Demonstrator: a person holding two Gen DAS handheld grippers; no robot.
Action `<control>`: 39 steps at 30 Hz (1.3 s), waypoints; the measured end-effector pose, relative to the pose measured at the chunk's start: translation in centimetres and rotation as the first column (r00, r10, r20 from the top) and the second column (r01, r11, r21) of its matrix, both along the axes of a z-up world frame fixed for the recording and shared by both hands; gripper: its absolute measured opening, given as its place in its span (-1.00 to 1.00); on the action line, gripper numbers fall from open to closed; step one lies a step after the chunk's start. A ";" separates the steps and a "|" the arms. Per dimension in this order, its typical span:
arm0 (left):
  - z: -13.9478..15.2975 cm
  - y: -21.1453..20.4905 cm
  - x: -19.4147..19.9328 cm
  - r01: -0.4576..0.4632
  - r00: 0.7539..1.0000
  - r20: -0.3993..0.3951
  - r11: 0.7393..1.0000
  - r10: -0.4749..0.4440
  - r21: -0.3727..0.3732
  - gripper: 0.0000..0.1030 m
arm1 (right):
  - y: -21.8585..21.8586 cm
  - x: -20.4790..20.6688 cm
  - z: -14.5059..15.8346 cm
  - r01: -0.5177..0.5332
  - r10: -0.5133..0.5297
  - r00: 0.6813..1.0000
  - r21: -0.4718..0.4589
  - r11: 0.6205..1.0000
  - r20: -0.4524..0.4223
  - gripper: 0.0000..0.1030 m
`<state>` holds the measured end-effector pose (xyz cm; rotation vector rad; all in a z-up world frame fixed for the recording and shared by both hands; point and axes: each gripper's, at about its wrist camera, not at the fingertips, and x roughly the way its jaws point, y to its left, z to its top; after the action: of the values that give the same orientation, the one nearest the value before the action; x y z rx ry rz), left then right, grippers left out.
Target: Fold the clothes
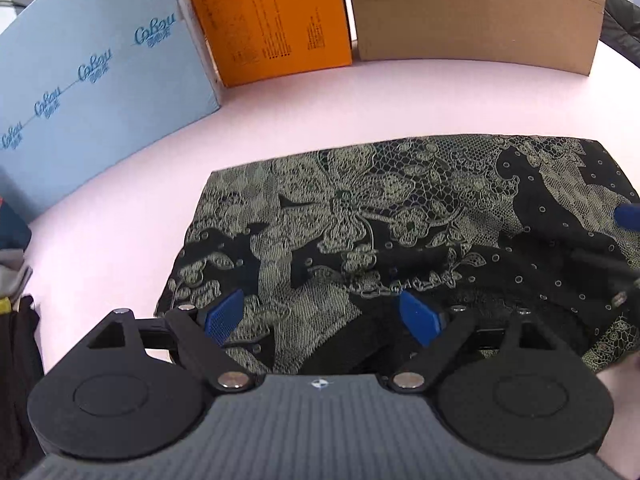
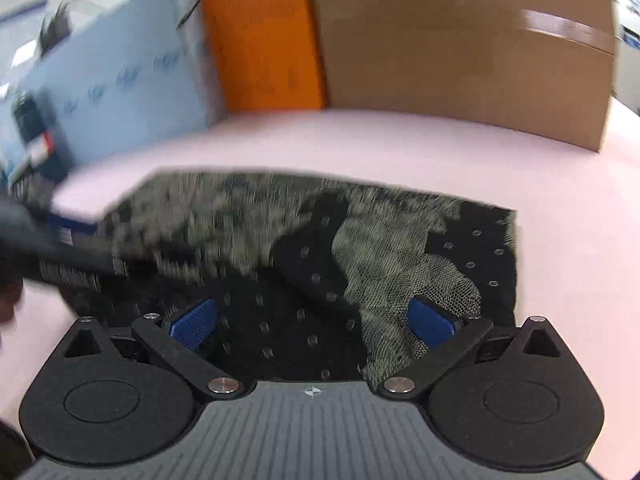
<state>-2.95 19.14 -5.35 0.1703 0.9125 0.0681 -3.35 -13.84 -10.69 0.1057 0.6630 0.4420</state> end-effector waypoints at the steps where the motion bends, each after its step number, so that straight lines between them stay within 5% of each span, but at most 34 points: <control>1: -0.1 0.0 -0.1 -0.004 1.000 -0.006 1.000 0.004 -0.005 0.63 | -0.1 -0.1 0.3 0.002 -0.003 1.000 0.027 1.000 0.019 1.00; 7: -0.2 -0.6 -0.3 -0.004 1.000 -0.025 0.998 0.006 0.056 0.63 | 0.4 -0.5 -0.6 0.025 -0.031 0.998 -0.101 0.995 -0.058 1.00; 15: 1.0 -1.8 -1.3 0.034 0.999 0.035 0.987 -0.040 0.160 0.70 | -0.6 -2.5 0.4 0.108 -0.108 0.994 -0.031 0.994 -0.031 1.00; 21: 1.0 -1.7 -1.3 0.055 0.998 0.009 0.991 -0.057 0.126 0.71 | 0.2 -3.8 -0.4 0.098 -0.108 0.991 -0.124 0.987 -0.082 1.00; 27: 1.1 -1.3 -1.8 0.090 0.996 -0.019 0.995 -0.090 0.046 0.71 | -0.7 -6.0 1.9 0.156 -0.155 0.987 -0.026 0.987 0.031 1.00; 39: 0.7 -0.1 -3.9 0.067 0.991 -0.109 0.994 -0.076 -0.081 0.71 | -0.4 -9.1 1.6 0.187 -0.187 0.982 -0.015 0.982 -0.030 1.00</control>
<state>-6.80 18.99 -4.63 0.1357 1.0179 -0.0440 -12.42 -14.20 -9.11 0.1620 0.6799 0.2558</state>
